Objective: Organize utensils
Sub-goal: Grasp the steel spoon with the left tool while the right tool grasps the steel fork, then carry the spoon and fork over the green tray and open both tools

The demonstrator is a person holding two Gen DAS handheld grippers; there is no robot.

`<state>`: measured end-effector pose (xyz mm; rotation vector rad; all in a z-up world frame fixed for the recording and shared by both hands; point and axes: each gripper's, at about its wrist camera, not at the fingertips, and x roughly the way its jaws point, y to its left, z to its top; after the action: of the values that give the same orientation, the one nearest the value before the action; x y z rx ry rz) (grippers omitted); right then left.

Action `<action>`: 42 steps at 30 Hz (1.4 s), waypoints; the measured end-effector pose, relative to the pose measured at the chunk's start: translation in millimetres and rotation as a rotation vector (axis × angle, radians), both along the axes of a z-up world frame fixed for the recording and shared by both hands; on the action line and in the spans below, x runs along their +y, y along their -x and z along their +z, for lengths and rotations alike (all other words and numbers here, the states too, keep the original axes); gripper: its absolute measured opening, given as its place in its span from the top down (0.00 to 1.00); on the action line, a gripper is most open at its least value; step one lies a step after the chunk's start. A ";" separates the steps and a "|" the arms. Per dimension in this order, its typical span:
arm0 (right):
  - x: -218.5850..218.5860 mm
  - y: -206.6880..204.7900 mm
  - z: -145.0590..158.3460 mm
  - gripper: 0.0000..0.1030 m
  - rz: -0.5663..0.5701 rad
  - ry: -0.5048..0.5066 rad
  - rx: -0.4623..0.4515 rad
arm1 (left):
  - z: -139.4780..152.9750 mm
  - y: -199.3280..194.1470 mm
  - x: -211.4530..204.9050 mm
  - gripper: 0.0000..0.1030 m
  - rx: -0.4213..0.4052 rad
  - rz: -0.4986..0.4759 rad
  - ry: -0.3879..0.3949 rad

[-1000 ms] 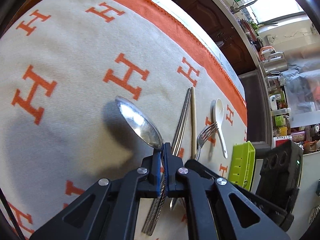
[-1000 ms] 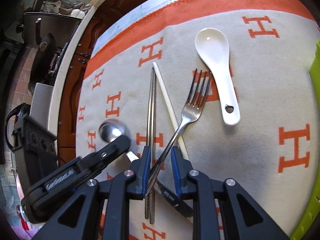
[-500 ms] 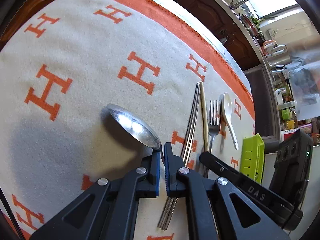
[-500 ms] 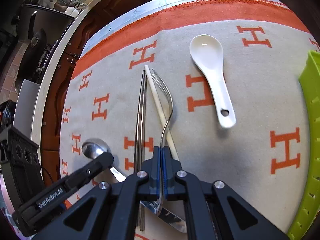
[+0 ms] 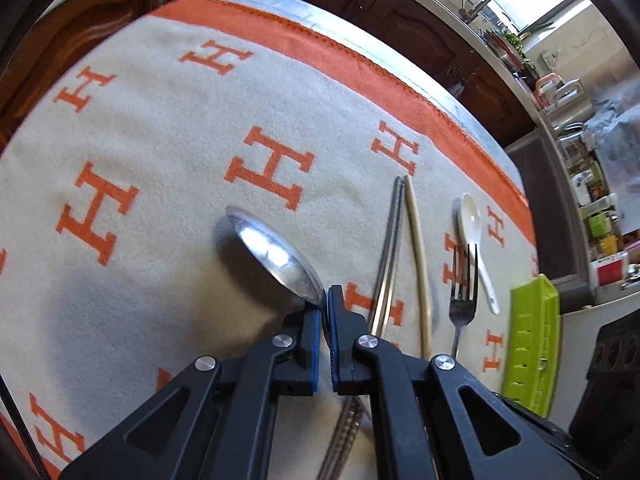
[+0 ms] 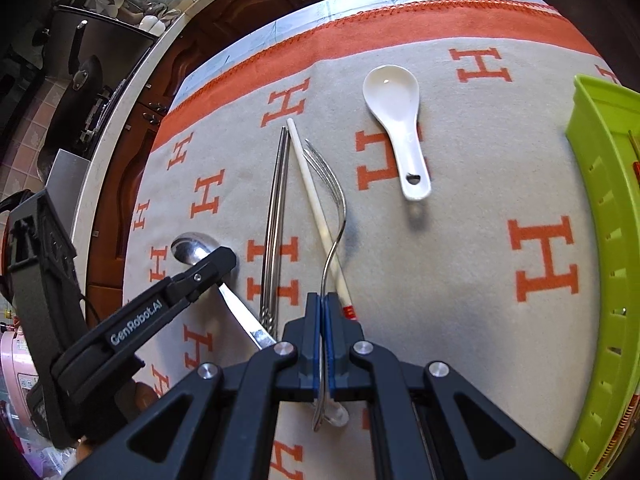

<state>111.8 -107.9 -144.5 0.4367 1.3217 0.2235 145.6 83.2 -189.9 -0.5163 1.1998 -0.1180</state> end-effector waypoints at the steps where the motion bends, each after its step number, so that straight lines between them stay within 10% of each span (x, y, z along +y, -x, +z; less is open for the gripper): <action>1: -1.4 2.5 2.4 0.98 0.003 -0.001 -0.005 | 0.8 1.3 1.8 1.00 0.004 0.000 0.021; 11: -25.9 29.3 24.5 0.98 -0.025 -0.004 -0.040 | 42.7 19.0 -15.9 1.00 -0.026 -0.172 0.098; 24: -111.7 83.0 76.0 0.98 -0.170 0.071 -0.103 | 116.2 32.9 -138.8 1.00 -0.099 -0.648 0.104; 33: -177.9 90.9 64.5 0.98 -0.275 0.184 -0.070 | 105.4 28.9 -246.6 1.00 -0.076 -0.886 0.076; 42: -197.6 76.0 33.9 0.98 -0.198 0.243 0.014 | 65.9 22.9 -286.9 1.00 0.003 -0.927 0.000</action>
<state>35.8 -305.6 -110.6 0.3597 1.2907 -0.1049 122.7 -203.8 -124.0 0.0781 1.3618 -0.9038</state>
